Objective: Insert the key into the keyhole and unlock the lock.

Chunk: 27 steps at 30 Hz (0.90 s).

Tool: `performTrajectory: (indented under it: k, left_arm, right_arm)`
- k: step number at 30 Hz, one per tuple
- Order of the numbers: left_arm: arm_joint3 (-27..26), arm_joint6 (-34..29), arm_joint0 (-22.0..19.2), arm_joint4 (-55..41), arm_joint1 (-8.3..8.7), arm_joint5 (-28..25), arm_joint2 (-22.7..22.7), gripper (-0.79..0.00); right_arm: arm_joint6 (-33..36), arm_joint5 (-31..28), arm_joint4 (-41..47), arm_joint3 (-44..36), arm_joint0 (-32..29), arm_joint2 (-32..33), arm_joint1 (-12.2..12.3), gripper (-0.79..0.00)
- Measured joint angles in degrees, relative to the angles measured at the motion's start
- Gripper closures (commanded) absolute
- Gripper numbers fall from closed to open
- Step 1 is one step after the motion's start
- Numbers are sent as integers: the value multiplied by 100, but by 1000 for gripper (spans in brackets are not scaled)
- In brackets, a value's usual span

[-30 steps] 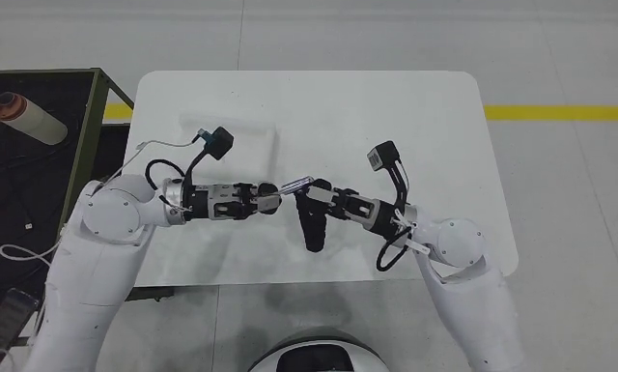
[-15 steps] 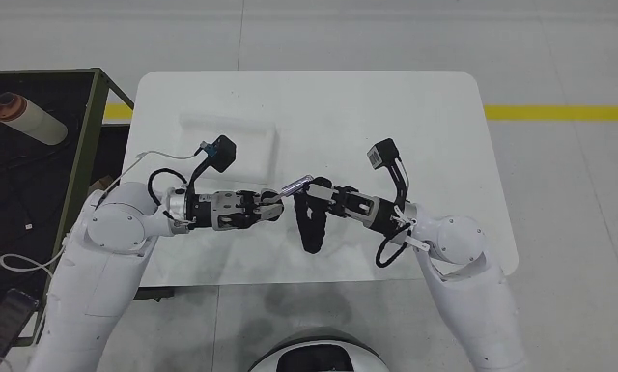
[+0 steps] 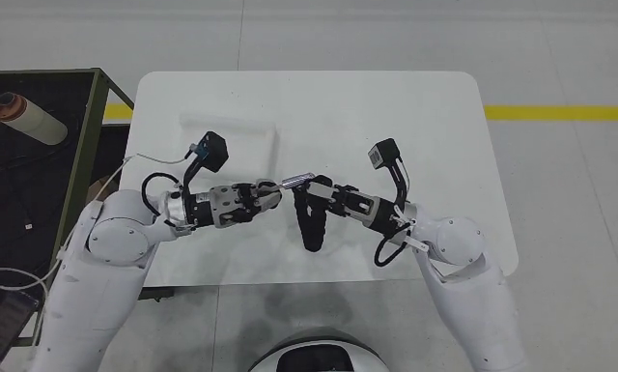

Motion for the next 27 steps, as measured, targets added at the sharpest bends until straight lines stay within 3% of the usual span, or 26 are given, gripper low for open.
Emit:
performTrajectory:
  k: [6, 16, 17, 18, 19, 23, 27]
  left_arm:
    - [-359, 863, 362, 1333, -11, -220, -80, 0]
    - [-872, 2437, 946, 3712, -57, -111, -73, 0]
    - [-863, 2493, 981, 3762, -60, -86, -41, -212]
    - [-845, 2535, 996, 3738, -64, -69, -15, -680]
    - [-805, 2569, 991, 3636, -66, -42, -3, -785]
    - [-613, 2536, 888, 3073, -69, 36, -17, -785]
    - [-198, 2627, 902, 1853, -68, 113, -240, -785]
  right_arm:
    - [-43, 28, 1, 8, 55, -27, 33, 0]
    - [-161, 48, 74, 42, 114, -49, 84, 0]
    - [-187, 55, 89, 49, 116, -54, 87, 0]
    - [-217, 62, 104, 59, 116, -59, 90, 0]
    - [-253, 68, 120, 76, 117, -70, 93, 0]
    - [-566, 51, -18, 124, 122, -90, 100, 0]
    - [-1276, 61, -827, 136, 121, -62, 118, 0]
